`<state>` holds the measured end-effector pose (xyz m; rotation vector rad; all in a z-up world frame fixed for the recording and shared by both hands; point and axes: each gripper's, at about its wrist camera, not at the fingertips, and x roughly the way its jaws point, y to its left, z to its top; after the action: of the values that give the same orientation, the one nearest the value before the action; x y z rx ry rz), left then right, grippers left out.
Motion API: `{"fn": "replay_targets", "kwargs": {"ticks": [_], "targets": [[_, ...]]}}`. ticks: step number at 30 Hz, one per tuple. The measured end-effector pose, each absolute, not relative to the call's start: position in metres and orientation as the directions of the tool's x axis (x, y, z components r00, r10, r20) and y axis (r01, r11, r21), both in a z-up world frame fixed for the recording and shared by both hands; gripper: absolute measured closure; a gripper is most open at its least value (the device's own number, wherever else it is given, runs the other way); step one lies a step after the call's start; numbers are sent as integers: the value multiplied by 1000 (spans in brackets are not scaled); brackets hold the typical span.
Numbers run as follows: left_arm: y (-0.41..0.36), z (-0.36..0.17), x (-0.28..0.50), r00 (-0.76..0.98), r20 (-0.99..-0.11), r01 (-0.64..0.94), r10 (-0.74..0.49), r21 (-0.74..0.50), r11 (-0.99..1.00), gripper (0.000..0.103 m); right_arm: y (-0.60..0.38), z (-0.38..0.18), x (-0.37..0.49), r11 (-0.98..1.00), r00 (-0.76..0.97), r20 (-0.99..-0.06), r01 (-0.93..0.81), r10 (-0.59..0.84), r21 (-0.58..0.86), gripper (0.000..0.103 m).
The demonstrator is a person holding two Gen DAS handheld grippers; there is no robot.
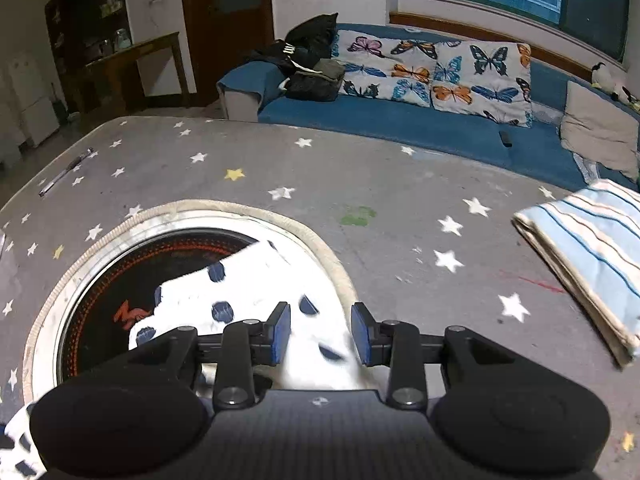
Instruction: Fold clothes
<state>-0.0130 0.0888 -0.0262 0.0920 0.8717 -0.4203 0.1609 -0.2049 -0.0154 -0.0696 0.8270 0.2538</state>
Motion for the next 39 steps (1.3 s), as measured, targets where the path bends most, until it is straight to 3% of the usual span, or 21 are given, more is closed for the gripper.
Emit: {"fn": "replay_targets", "kwargs": {"ticks": [7, 10, 12, 15, 17, 19, 28, 39], "targets": [[97, -25, -23, 562, -763, 394, -319, -92, 914, 98, -158, -19, 170, 906, 554, -764, -414, 330, 91, 63], [99, -26, -21, 562, -762, 388, -323, -102, 916, 97, -131, -27, 161, 867, 505, -784, -491, 360, 82, 54], [99, -27, -20, 562, -761, 389, -324, -103, 915, 95, -115, -31, 154, 847, 496, -795, -530, 349, 41, 53], [97, -27, -21, 564, -759, 391, -326, -102, 915, 94, -104, -34, 149, 842, 507, -810, -538, 295, -30, 65], [98, -28, -21, 568, -756, 387, -325, -103, 916, 93, -109, -28, 147, 853, 532, -797, -521, 284, -44, 91], [98, -28, -20, 571, -754, 385, -325, -103, 917, 92, -117, -18, 146, 870, 569, -775, -491, 274, -53, 96], [97, -31, -19, 574, -754, 392, -321, -91, 915, 89, -211, 54, 153, 985, 796, -592, -173, 126, -23, 98], [94, -31, -20, 577, -756, 401, -308, -67, 914, 88, -329, 71, 109, 992, 830, -545, 114, -123, -49, 98]]}}
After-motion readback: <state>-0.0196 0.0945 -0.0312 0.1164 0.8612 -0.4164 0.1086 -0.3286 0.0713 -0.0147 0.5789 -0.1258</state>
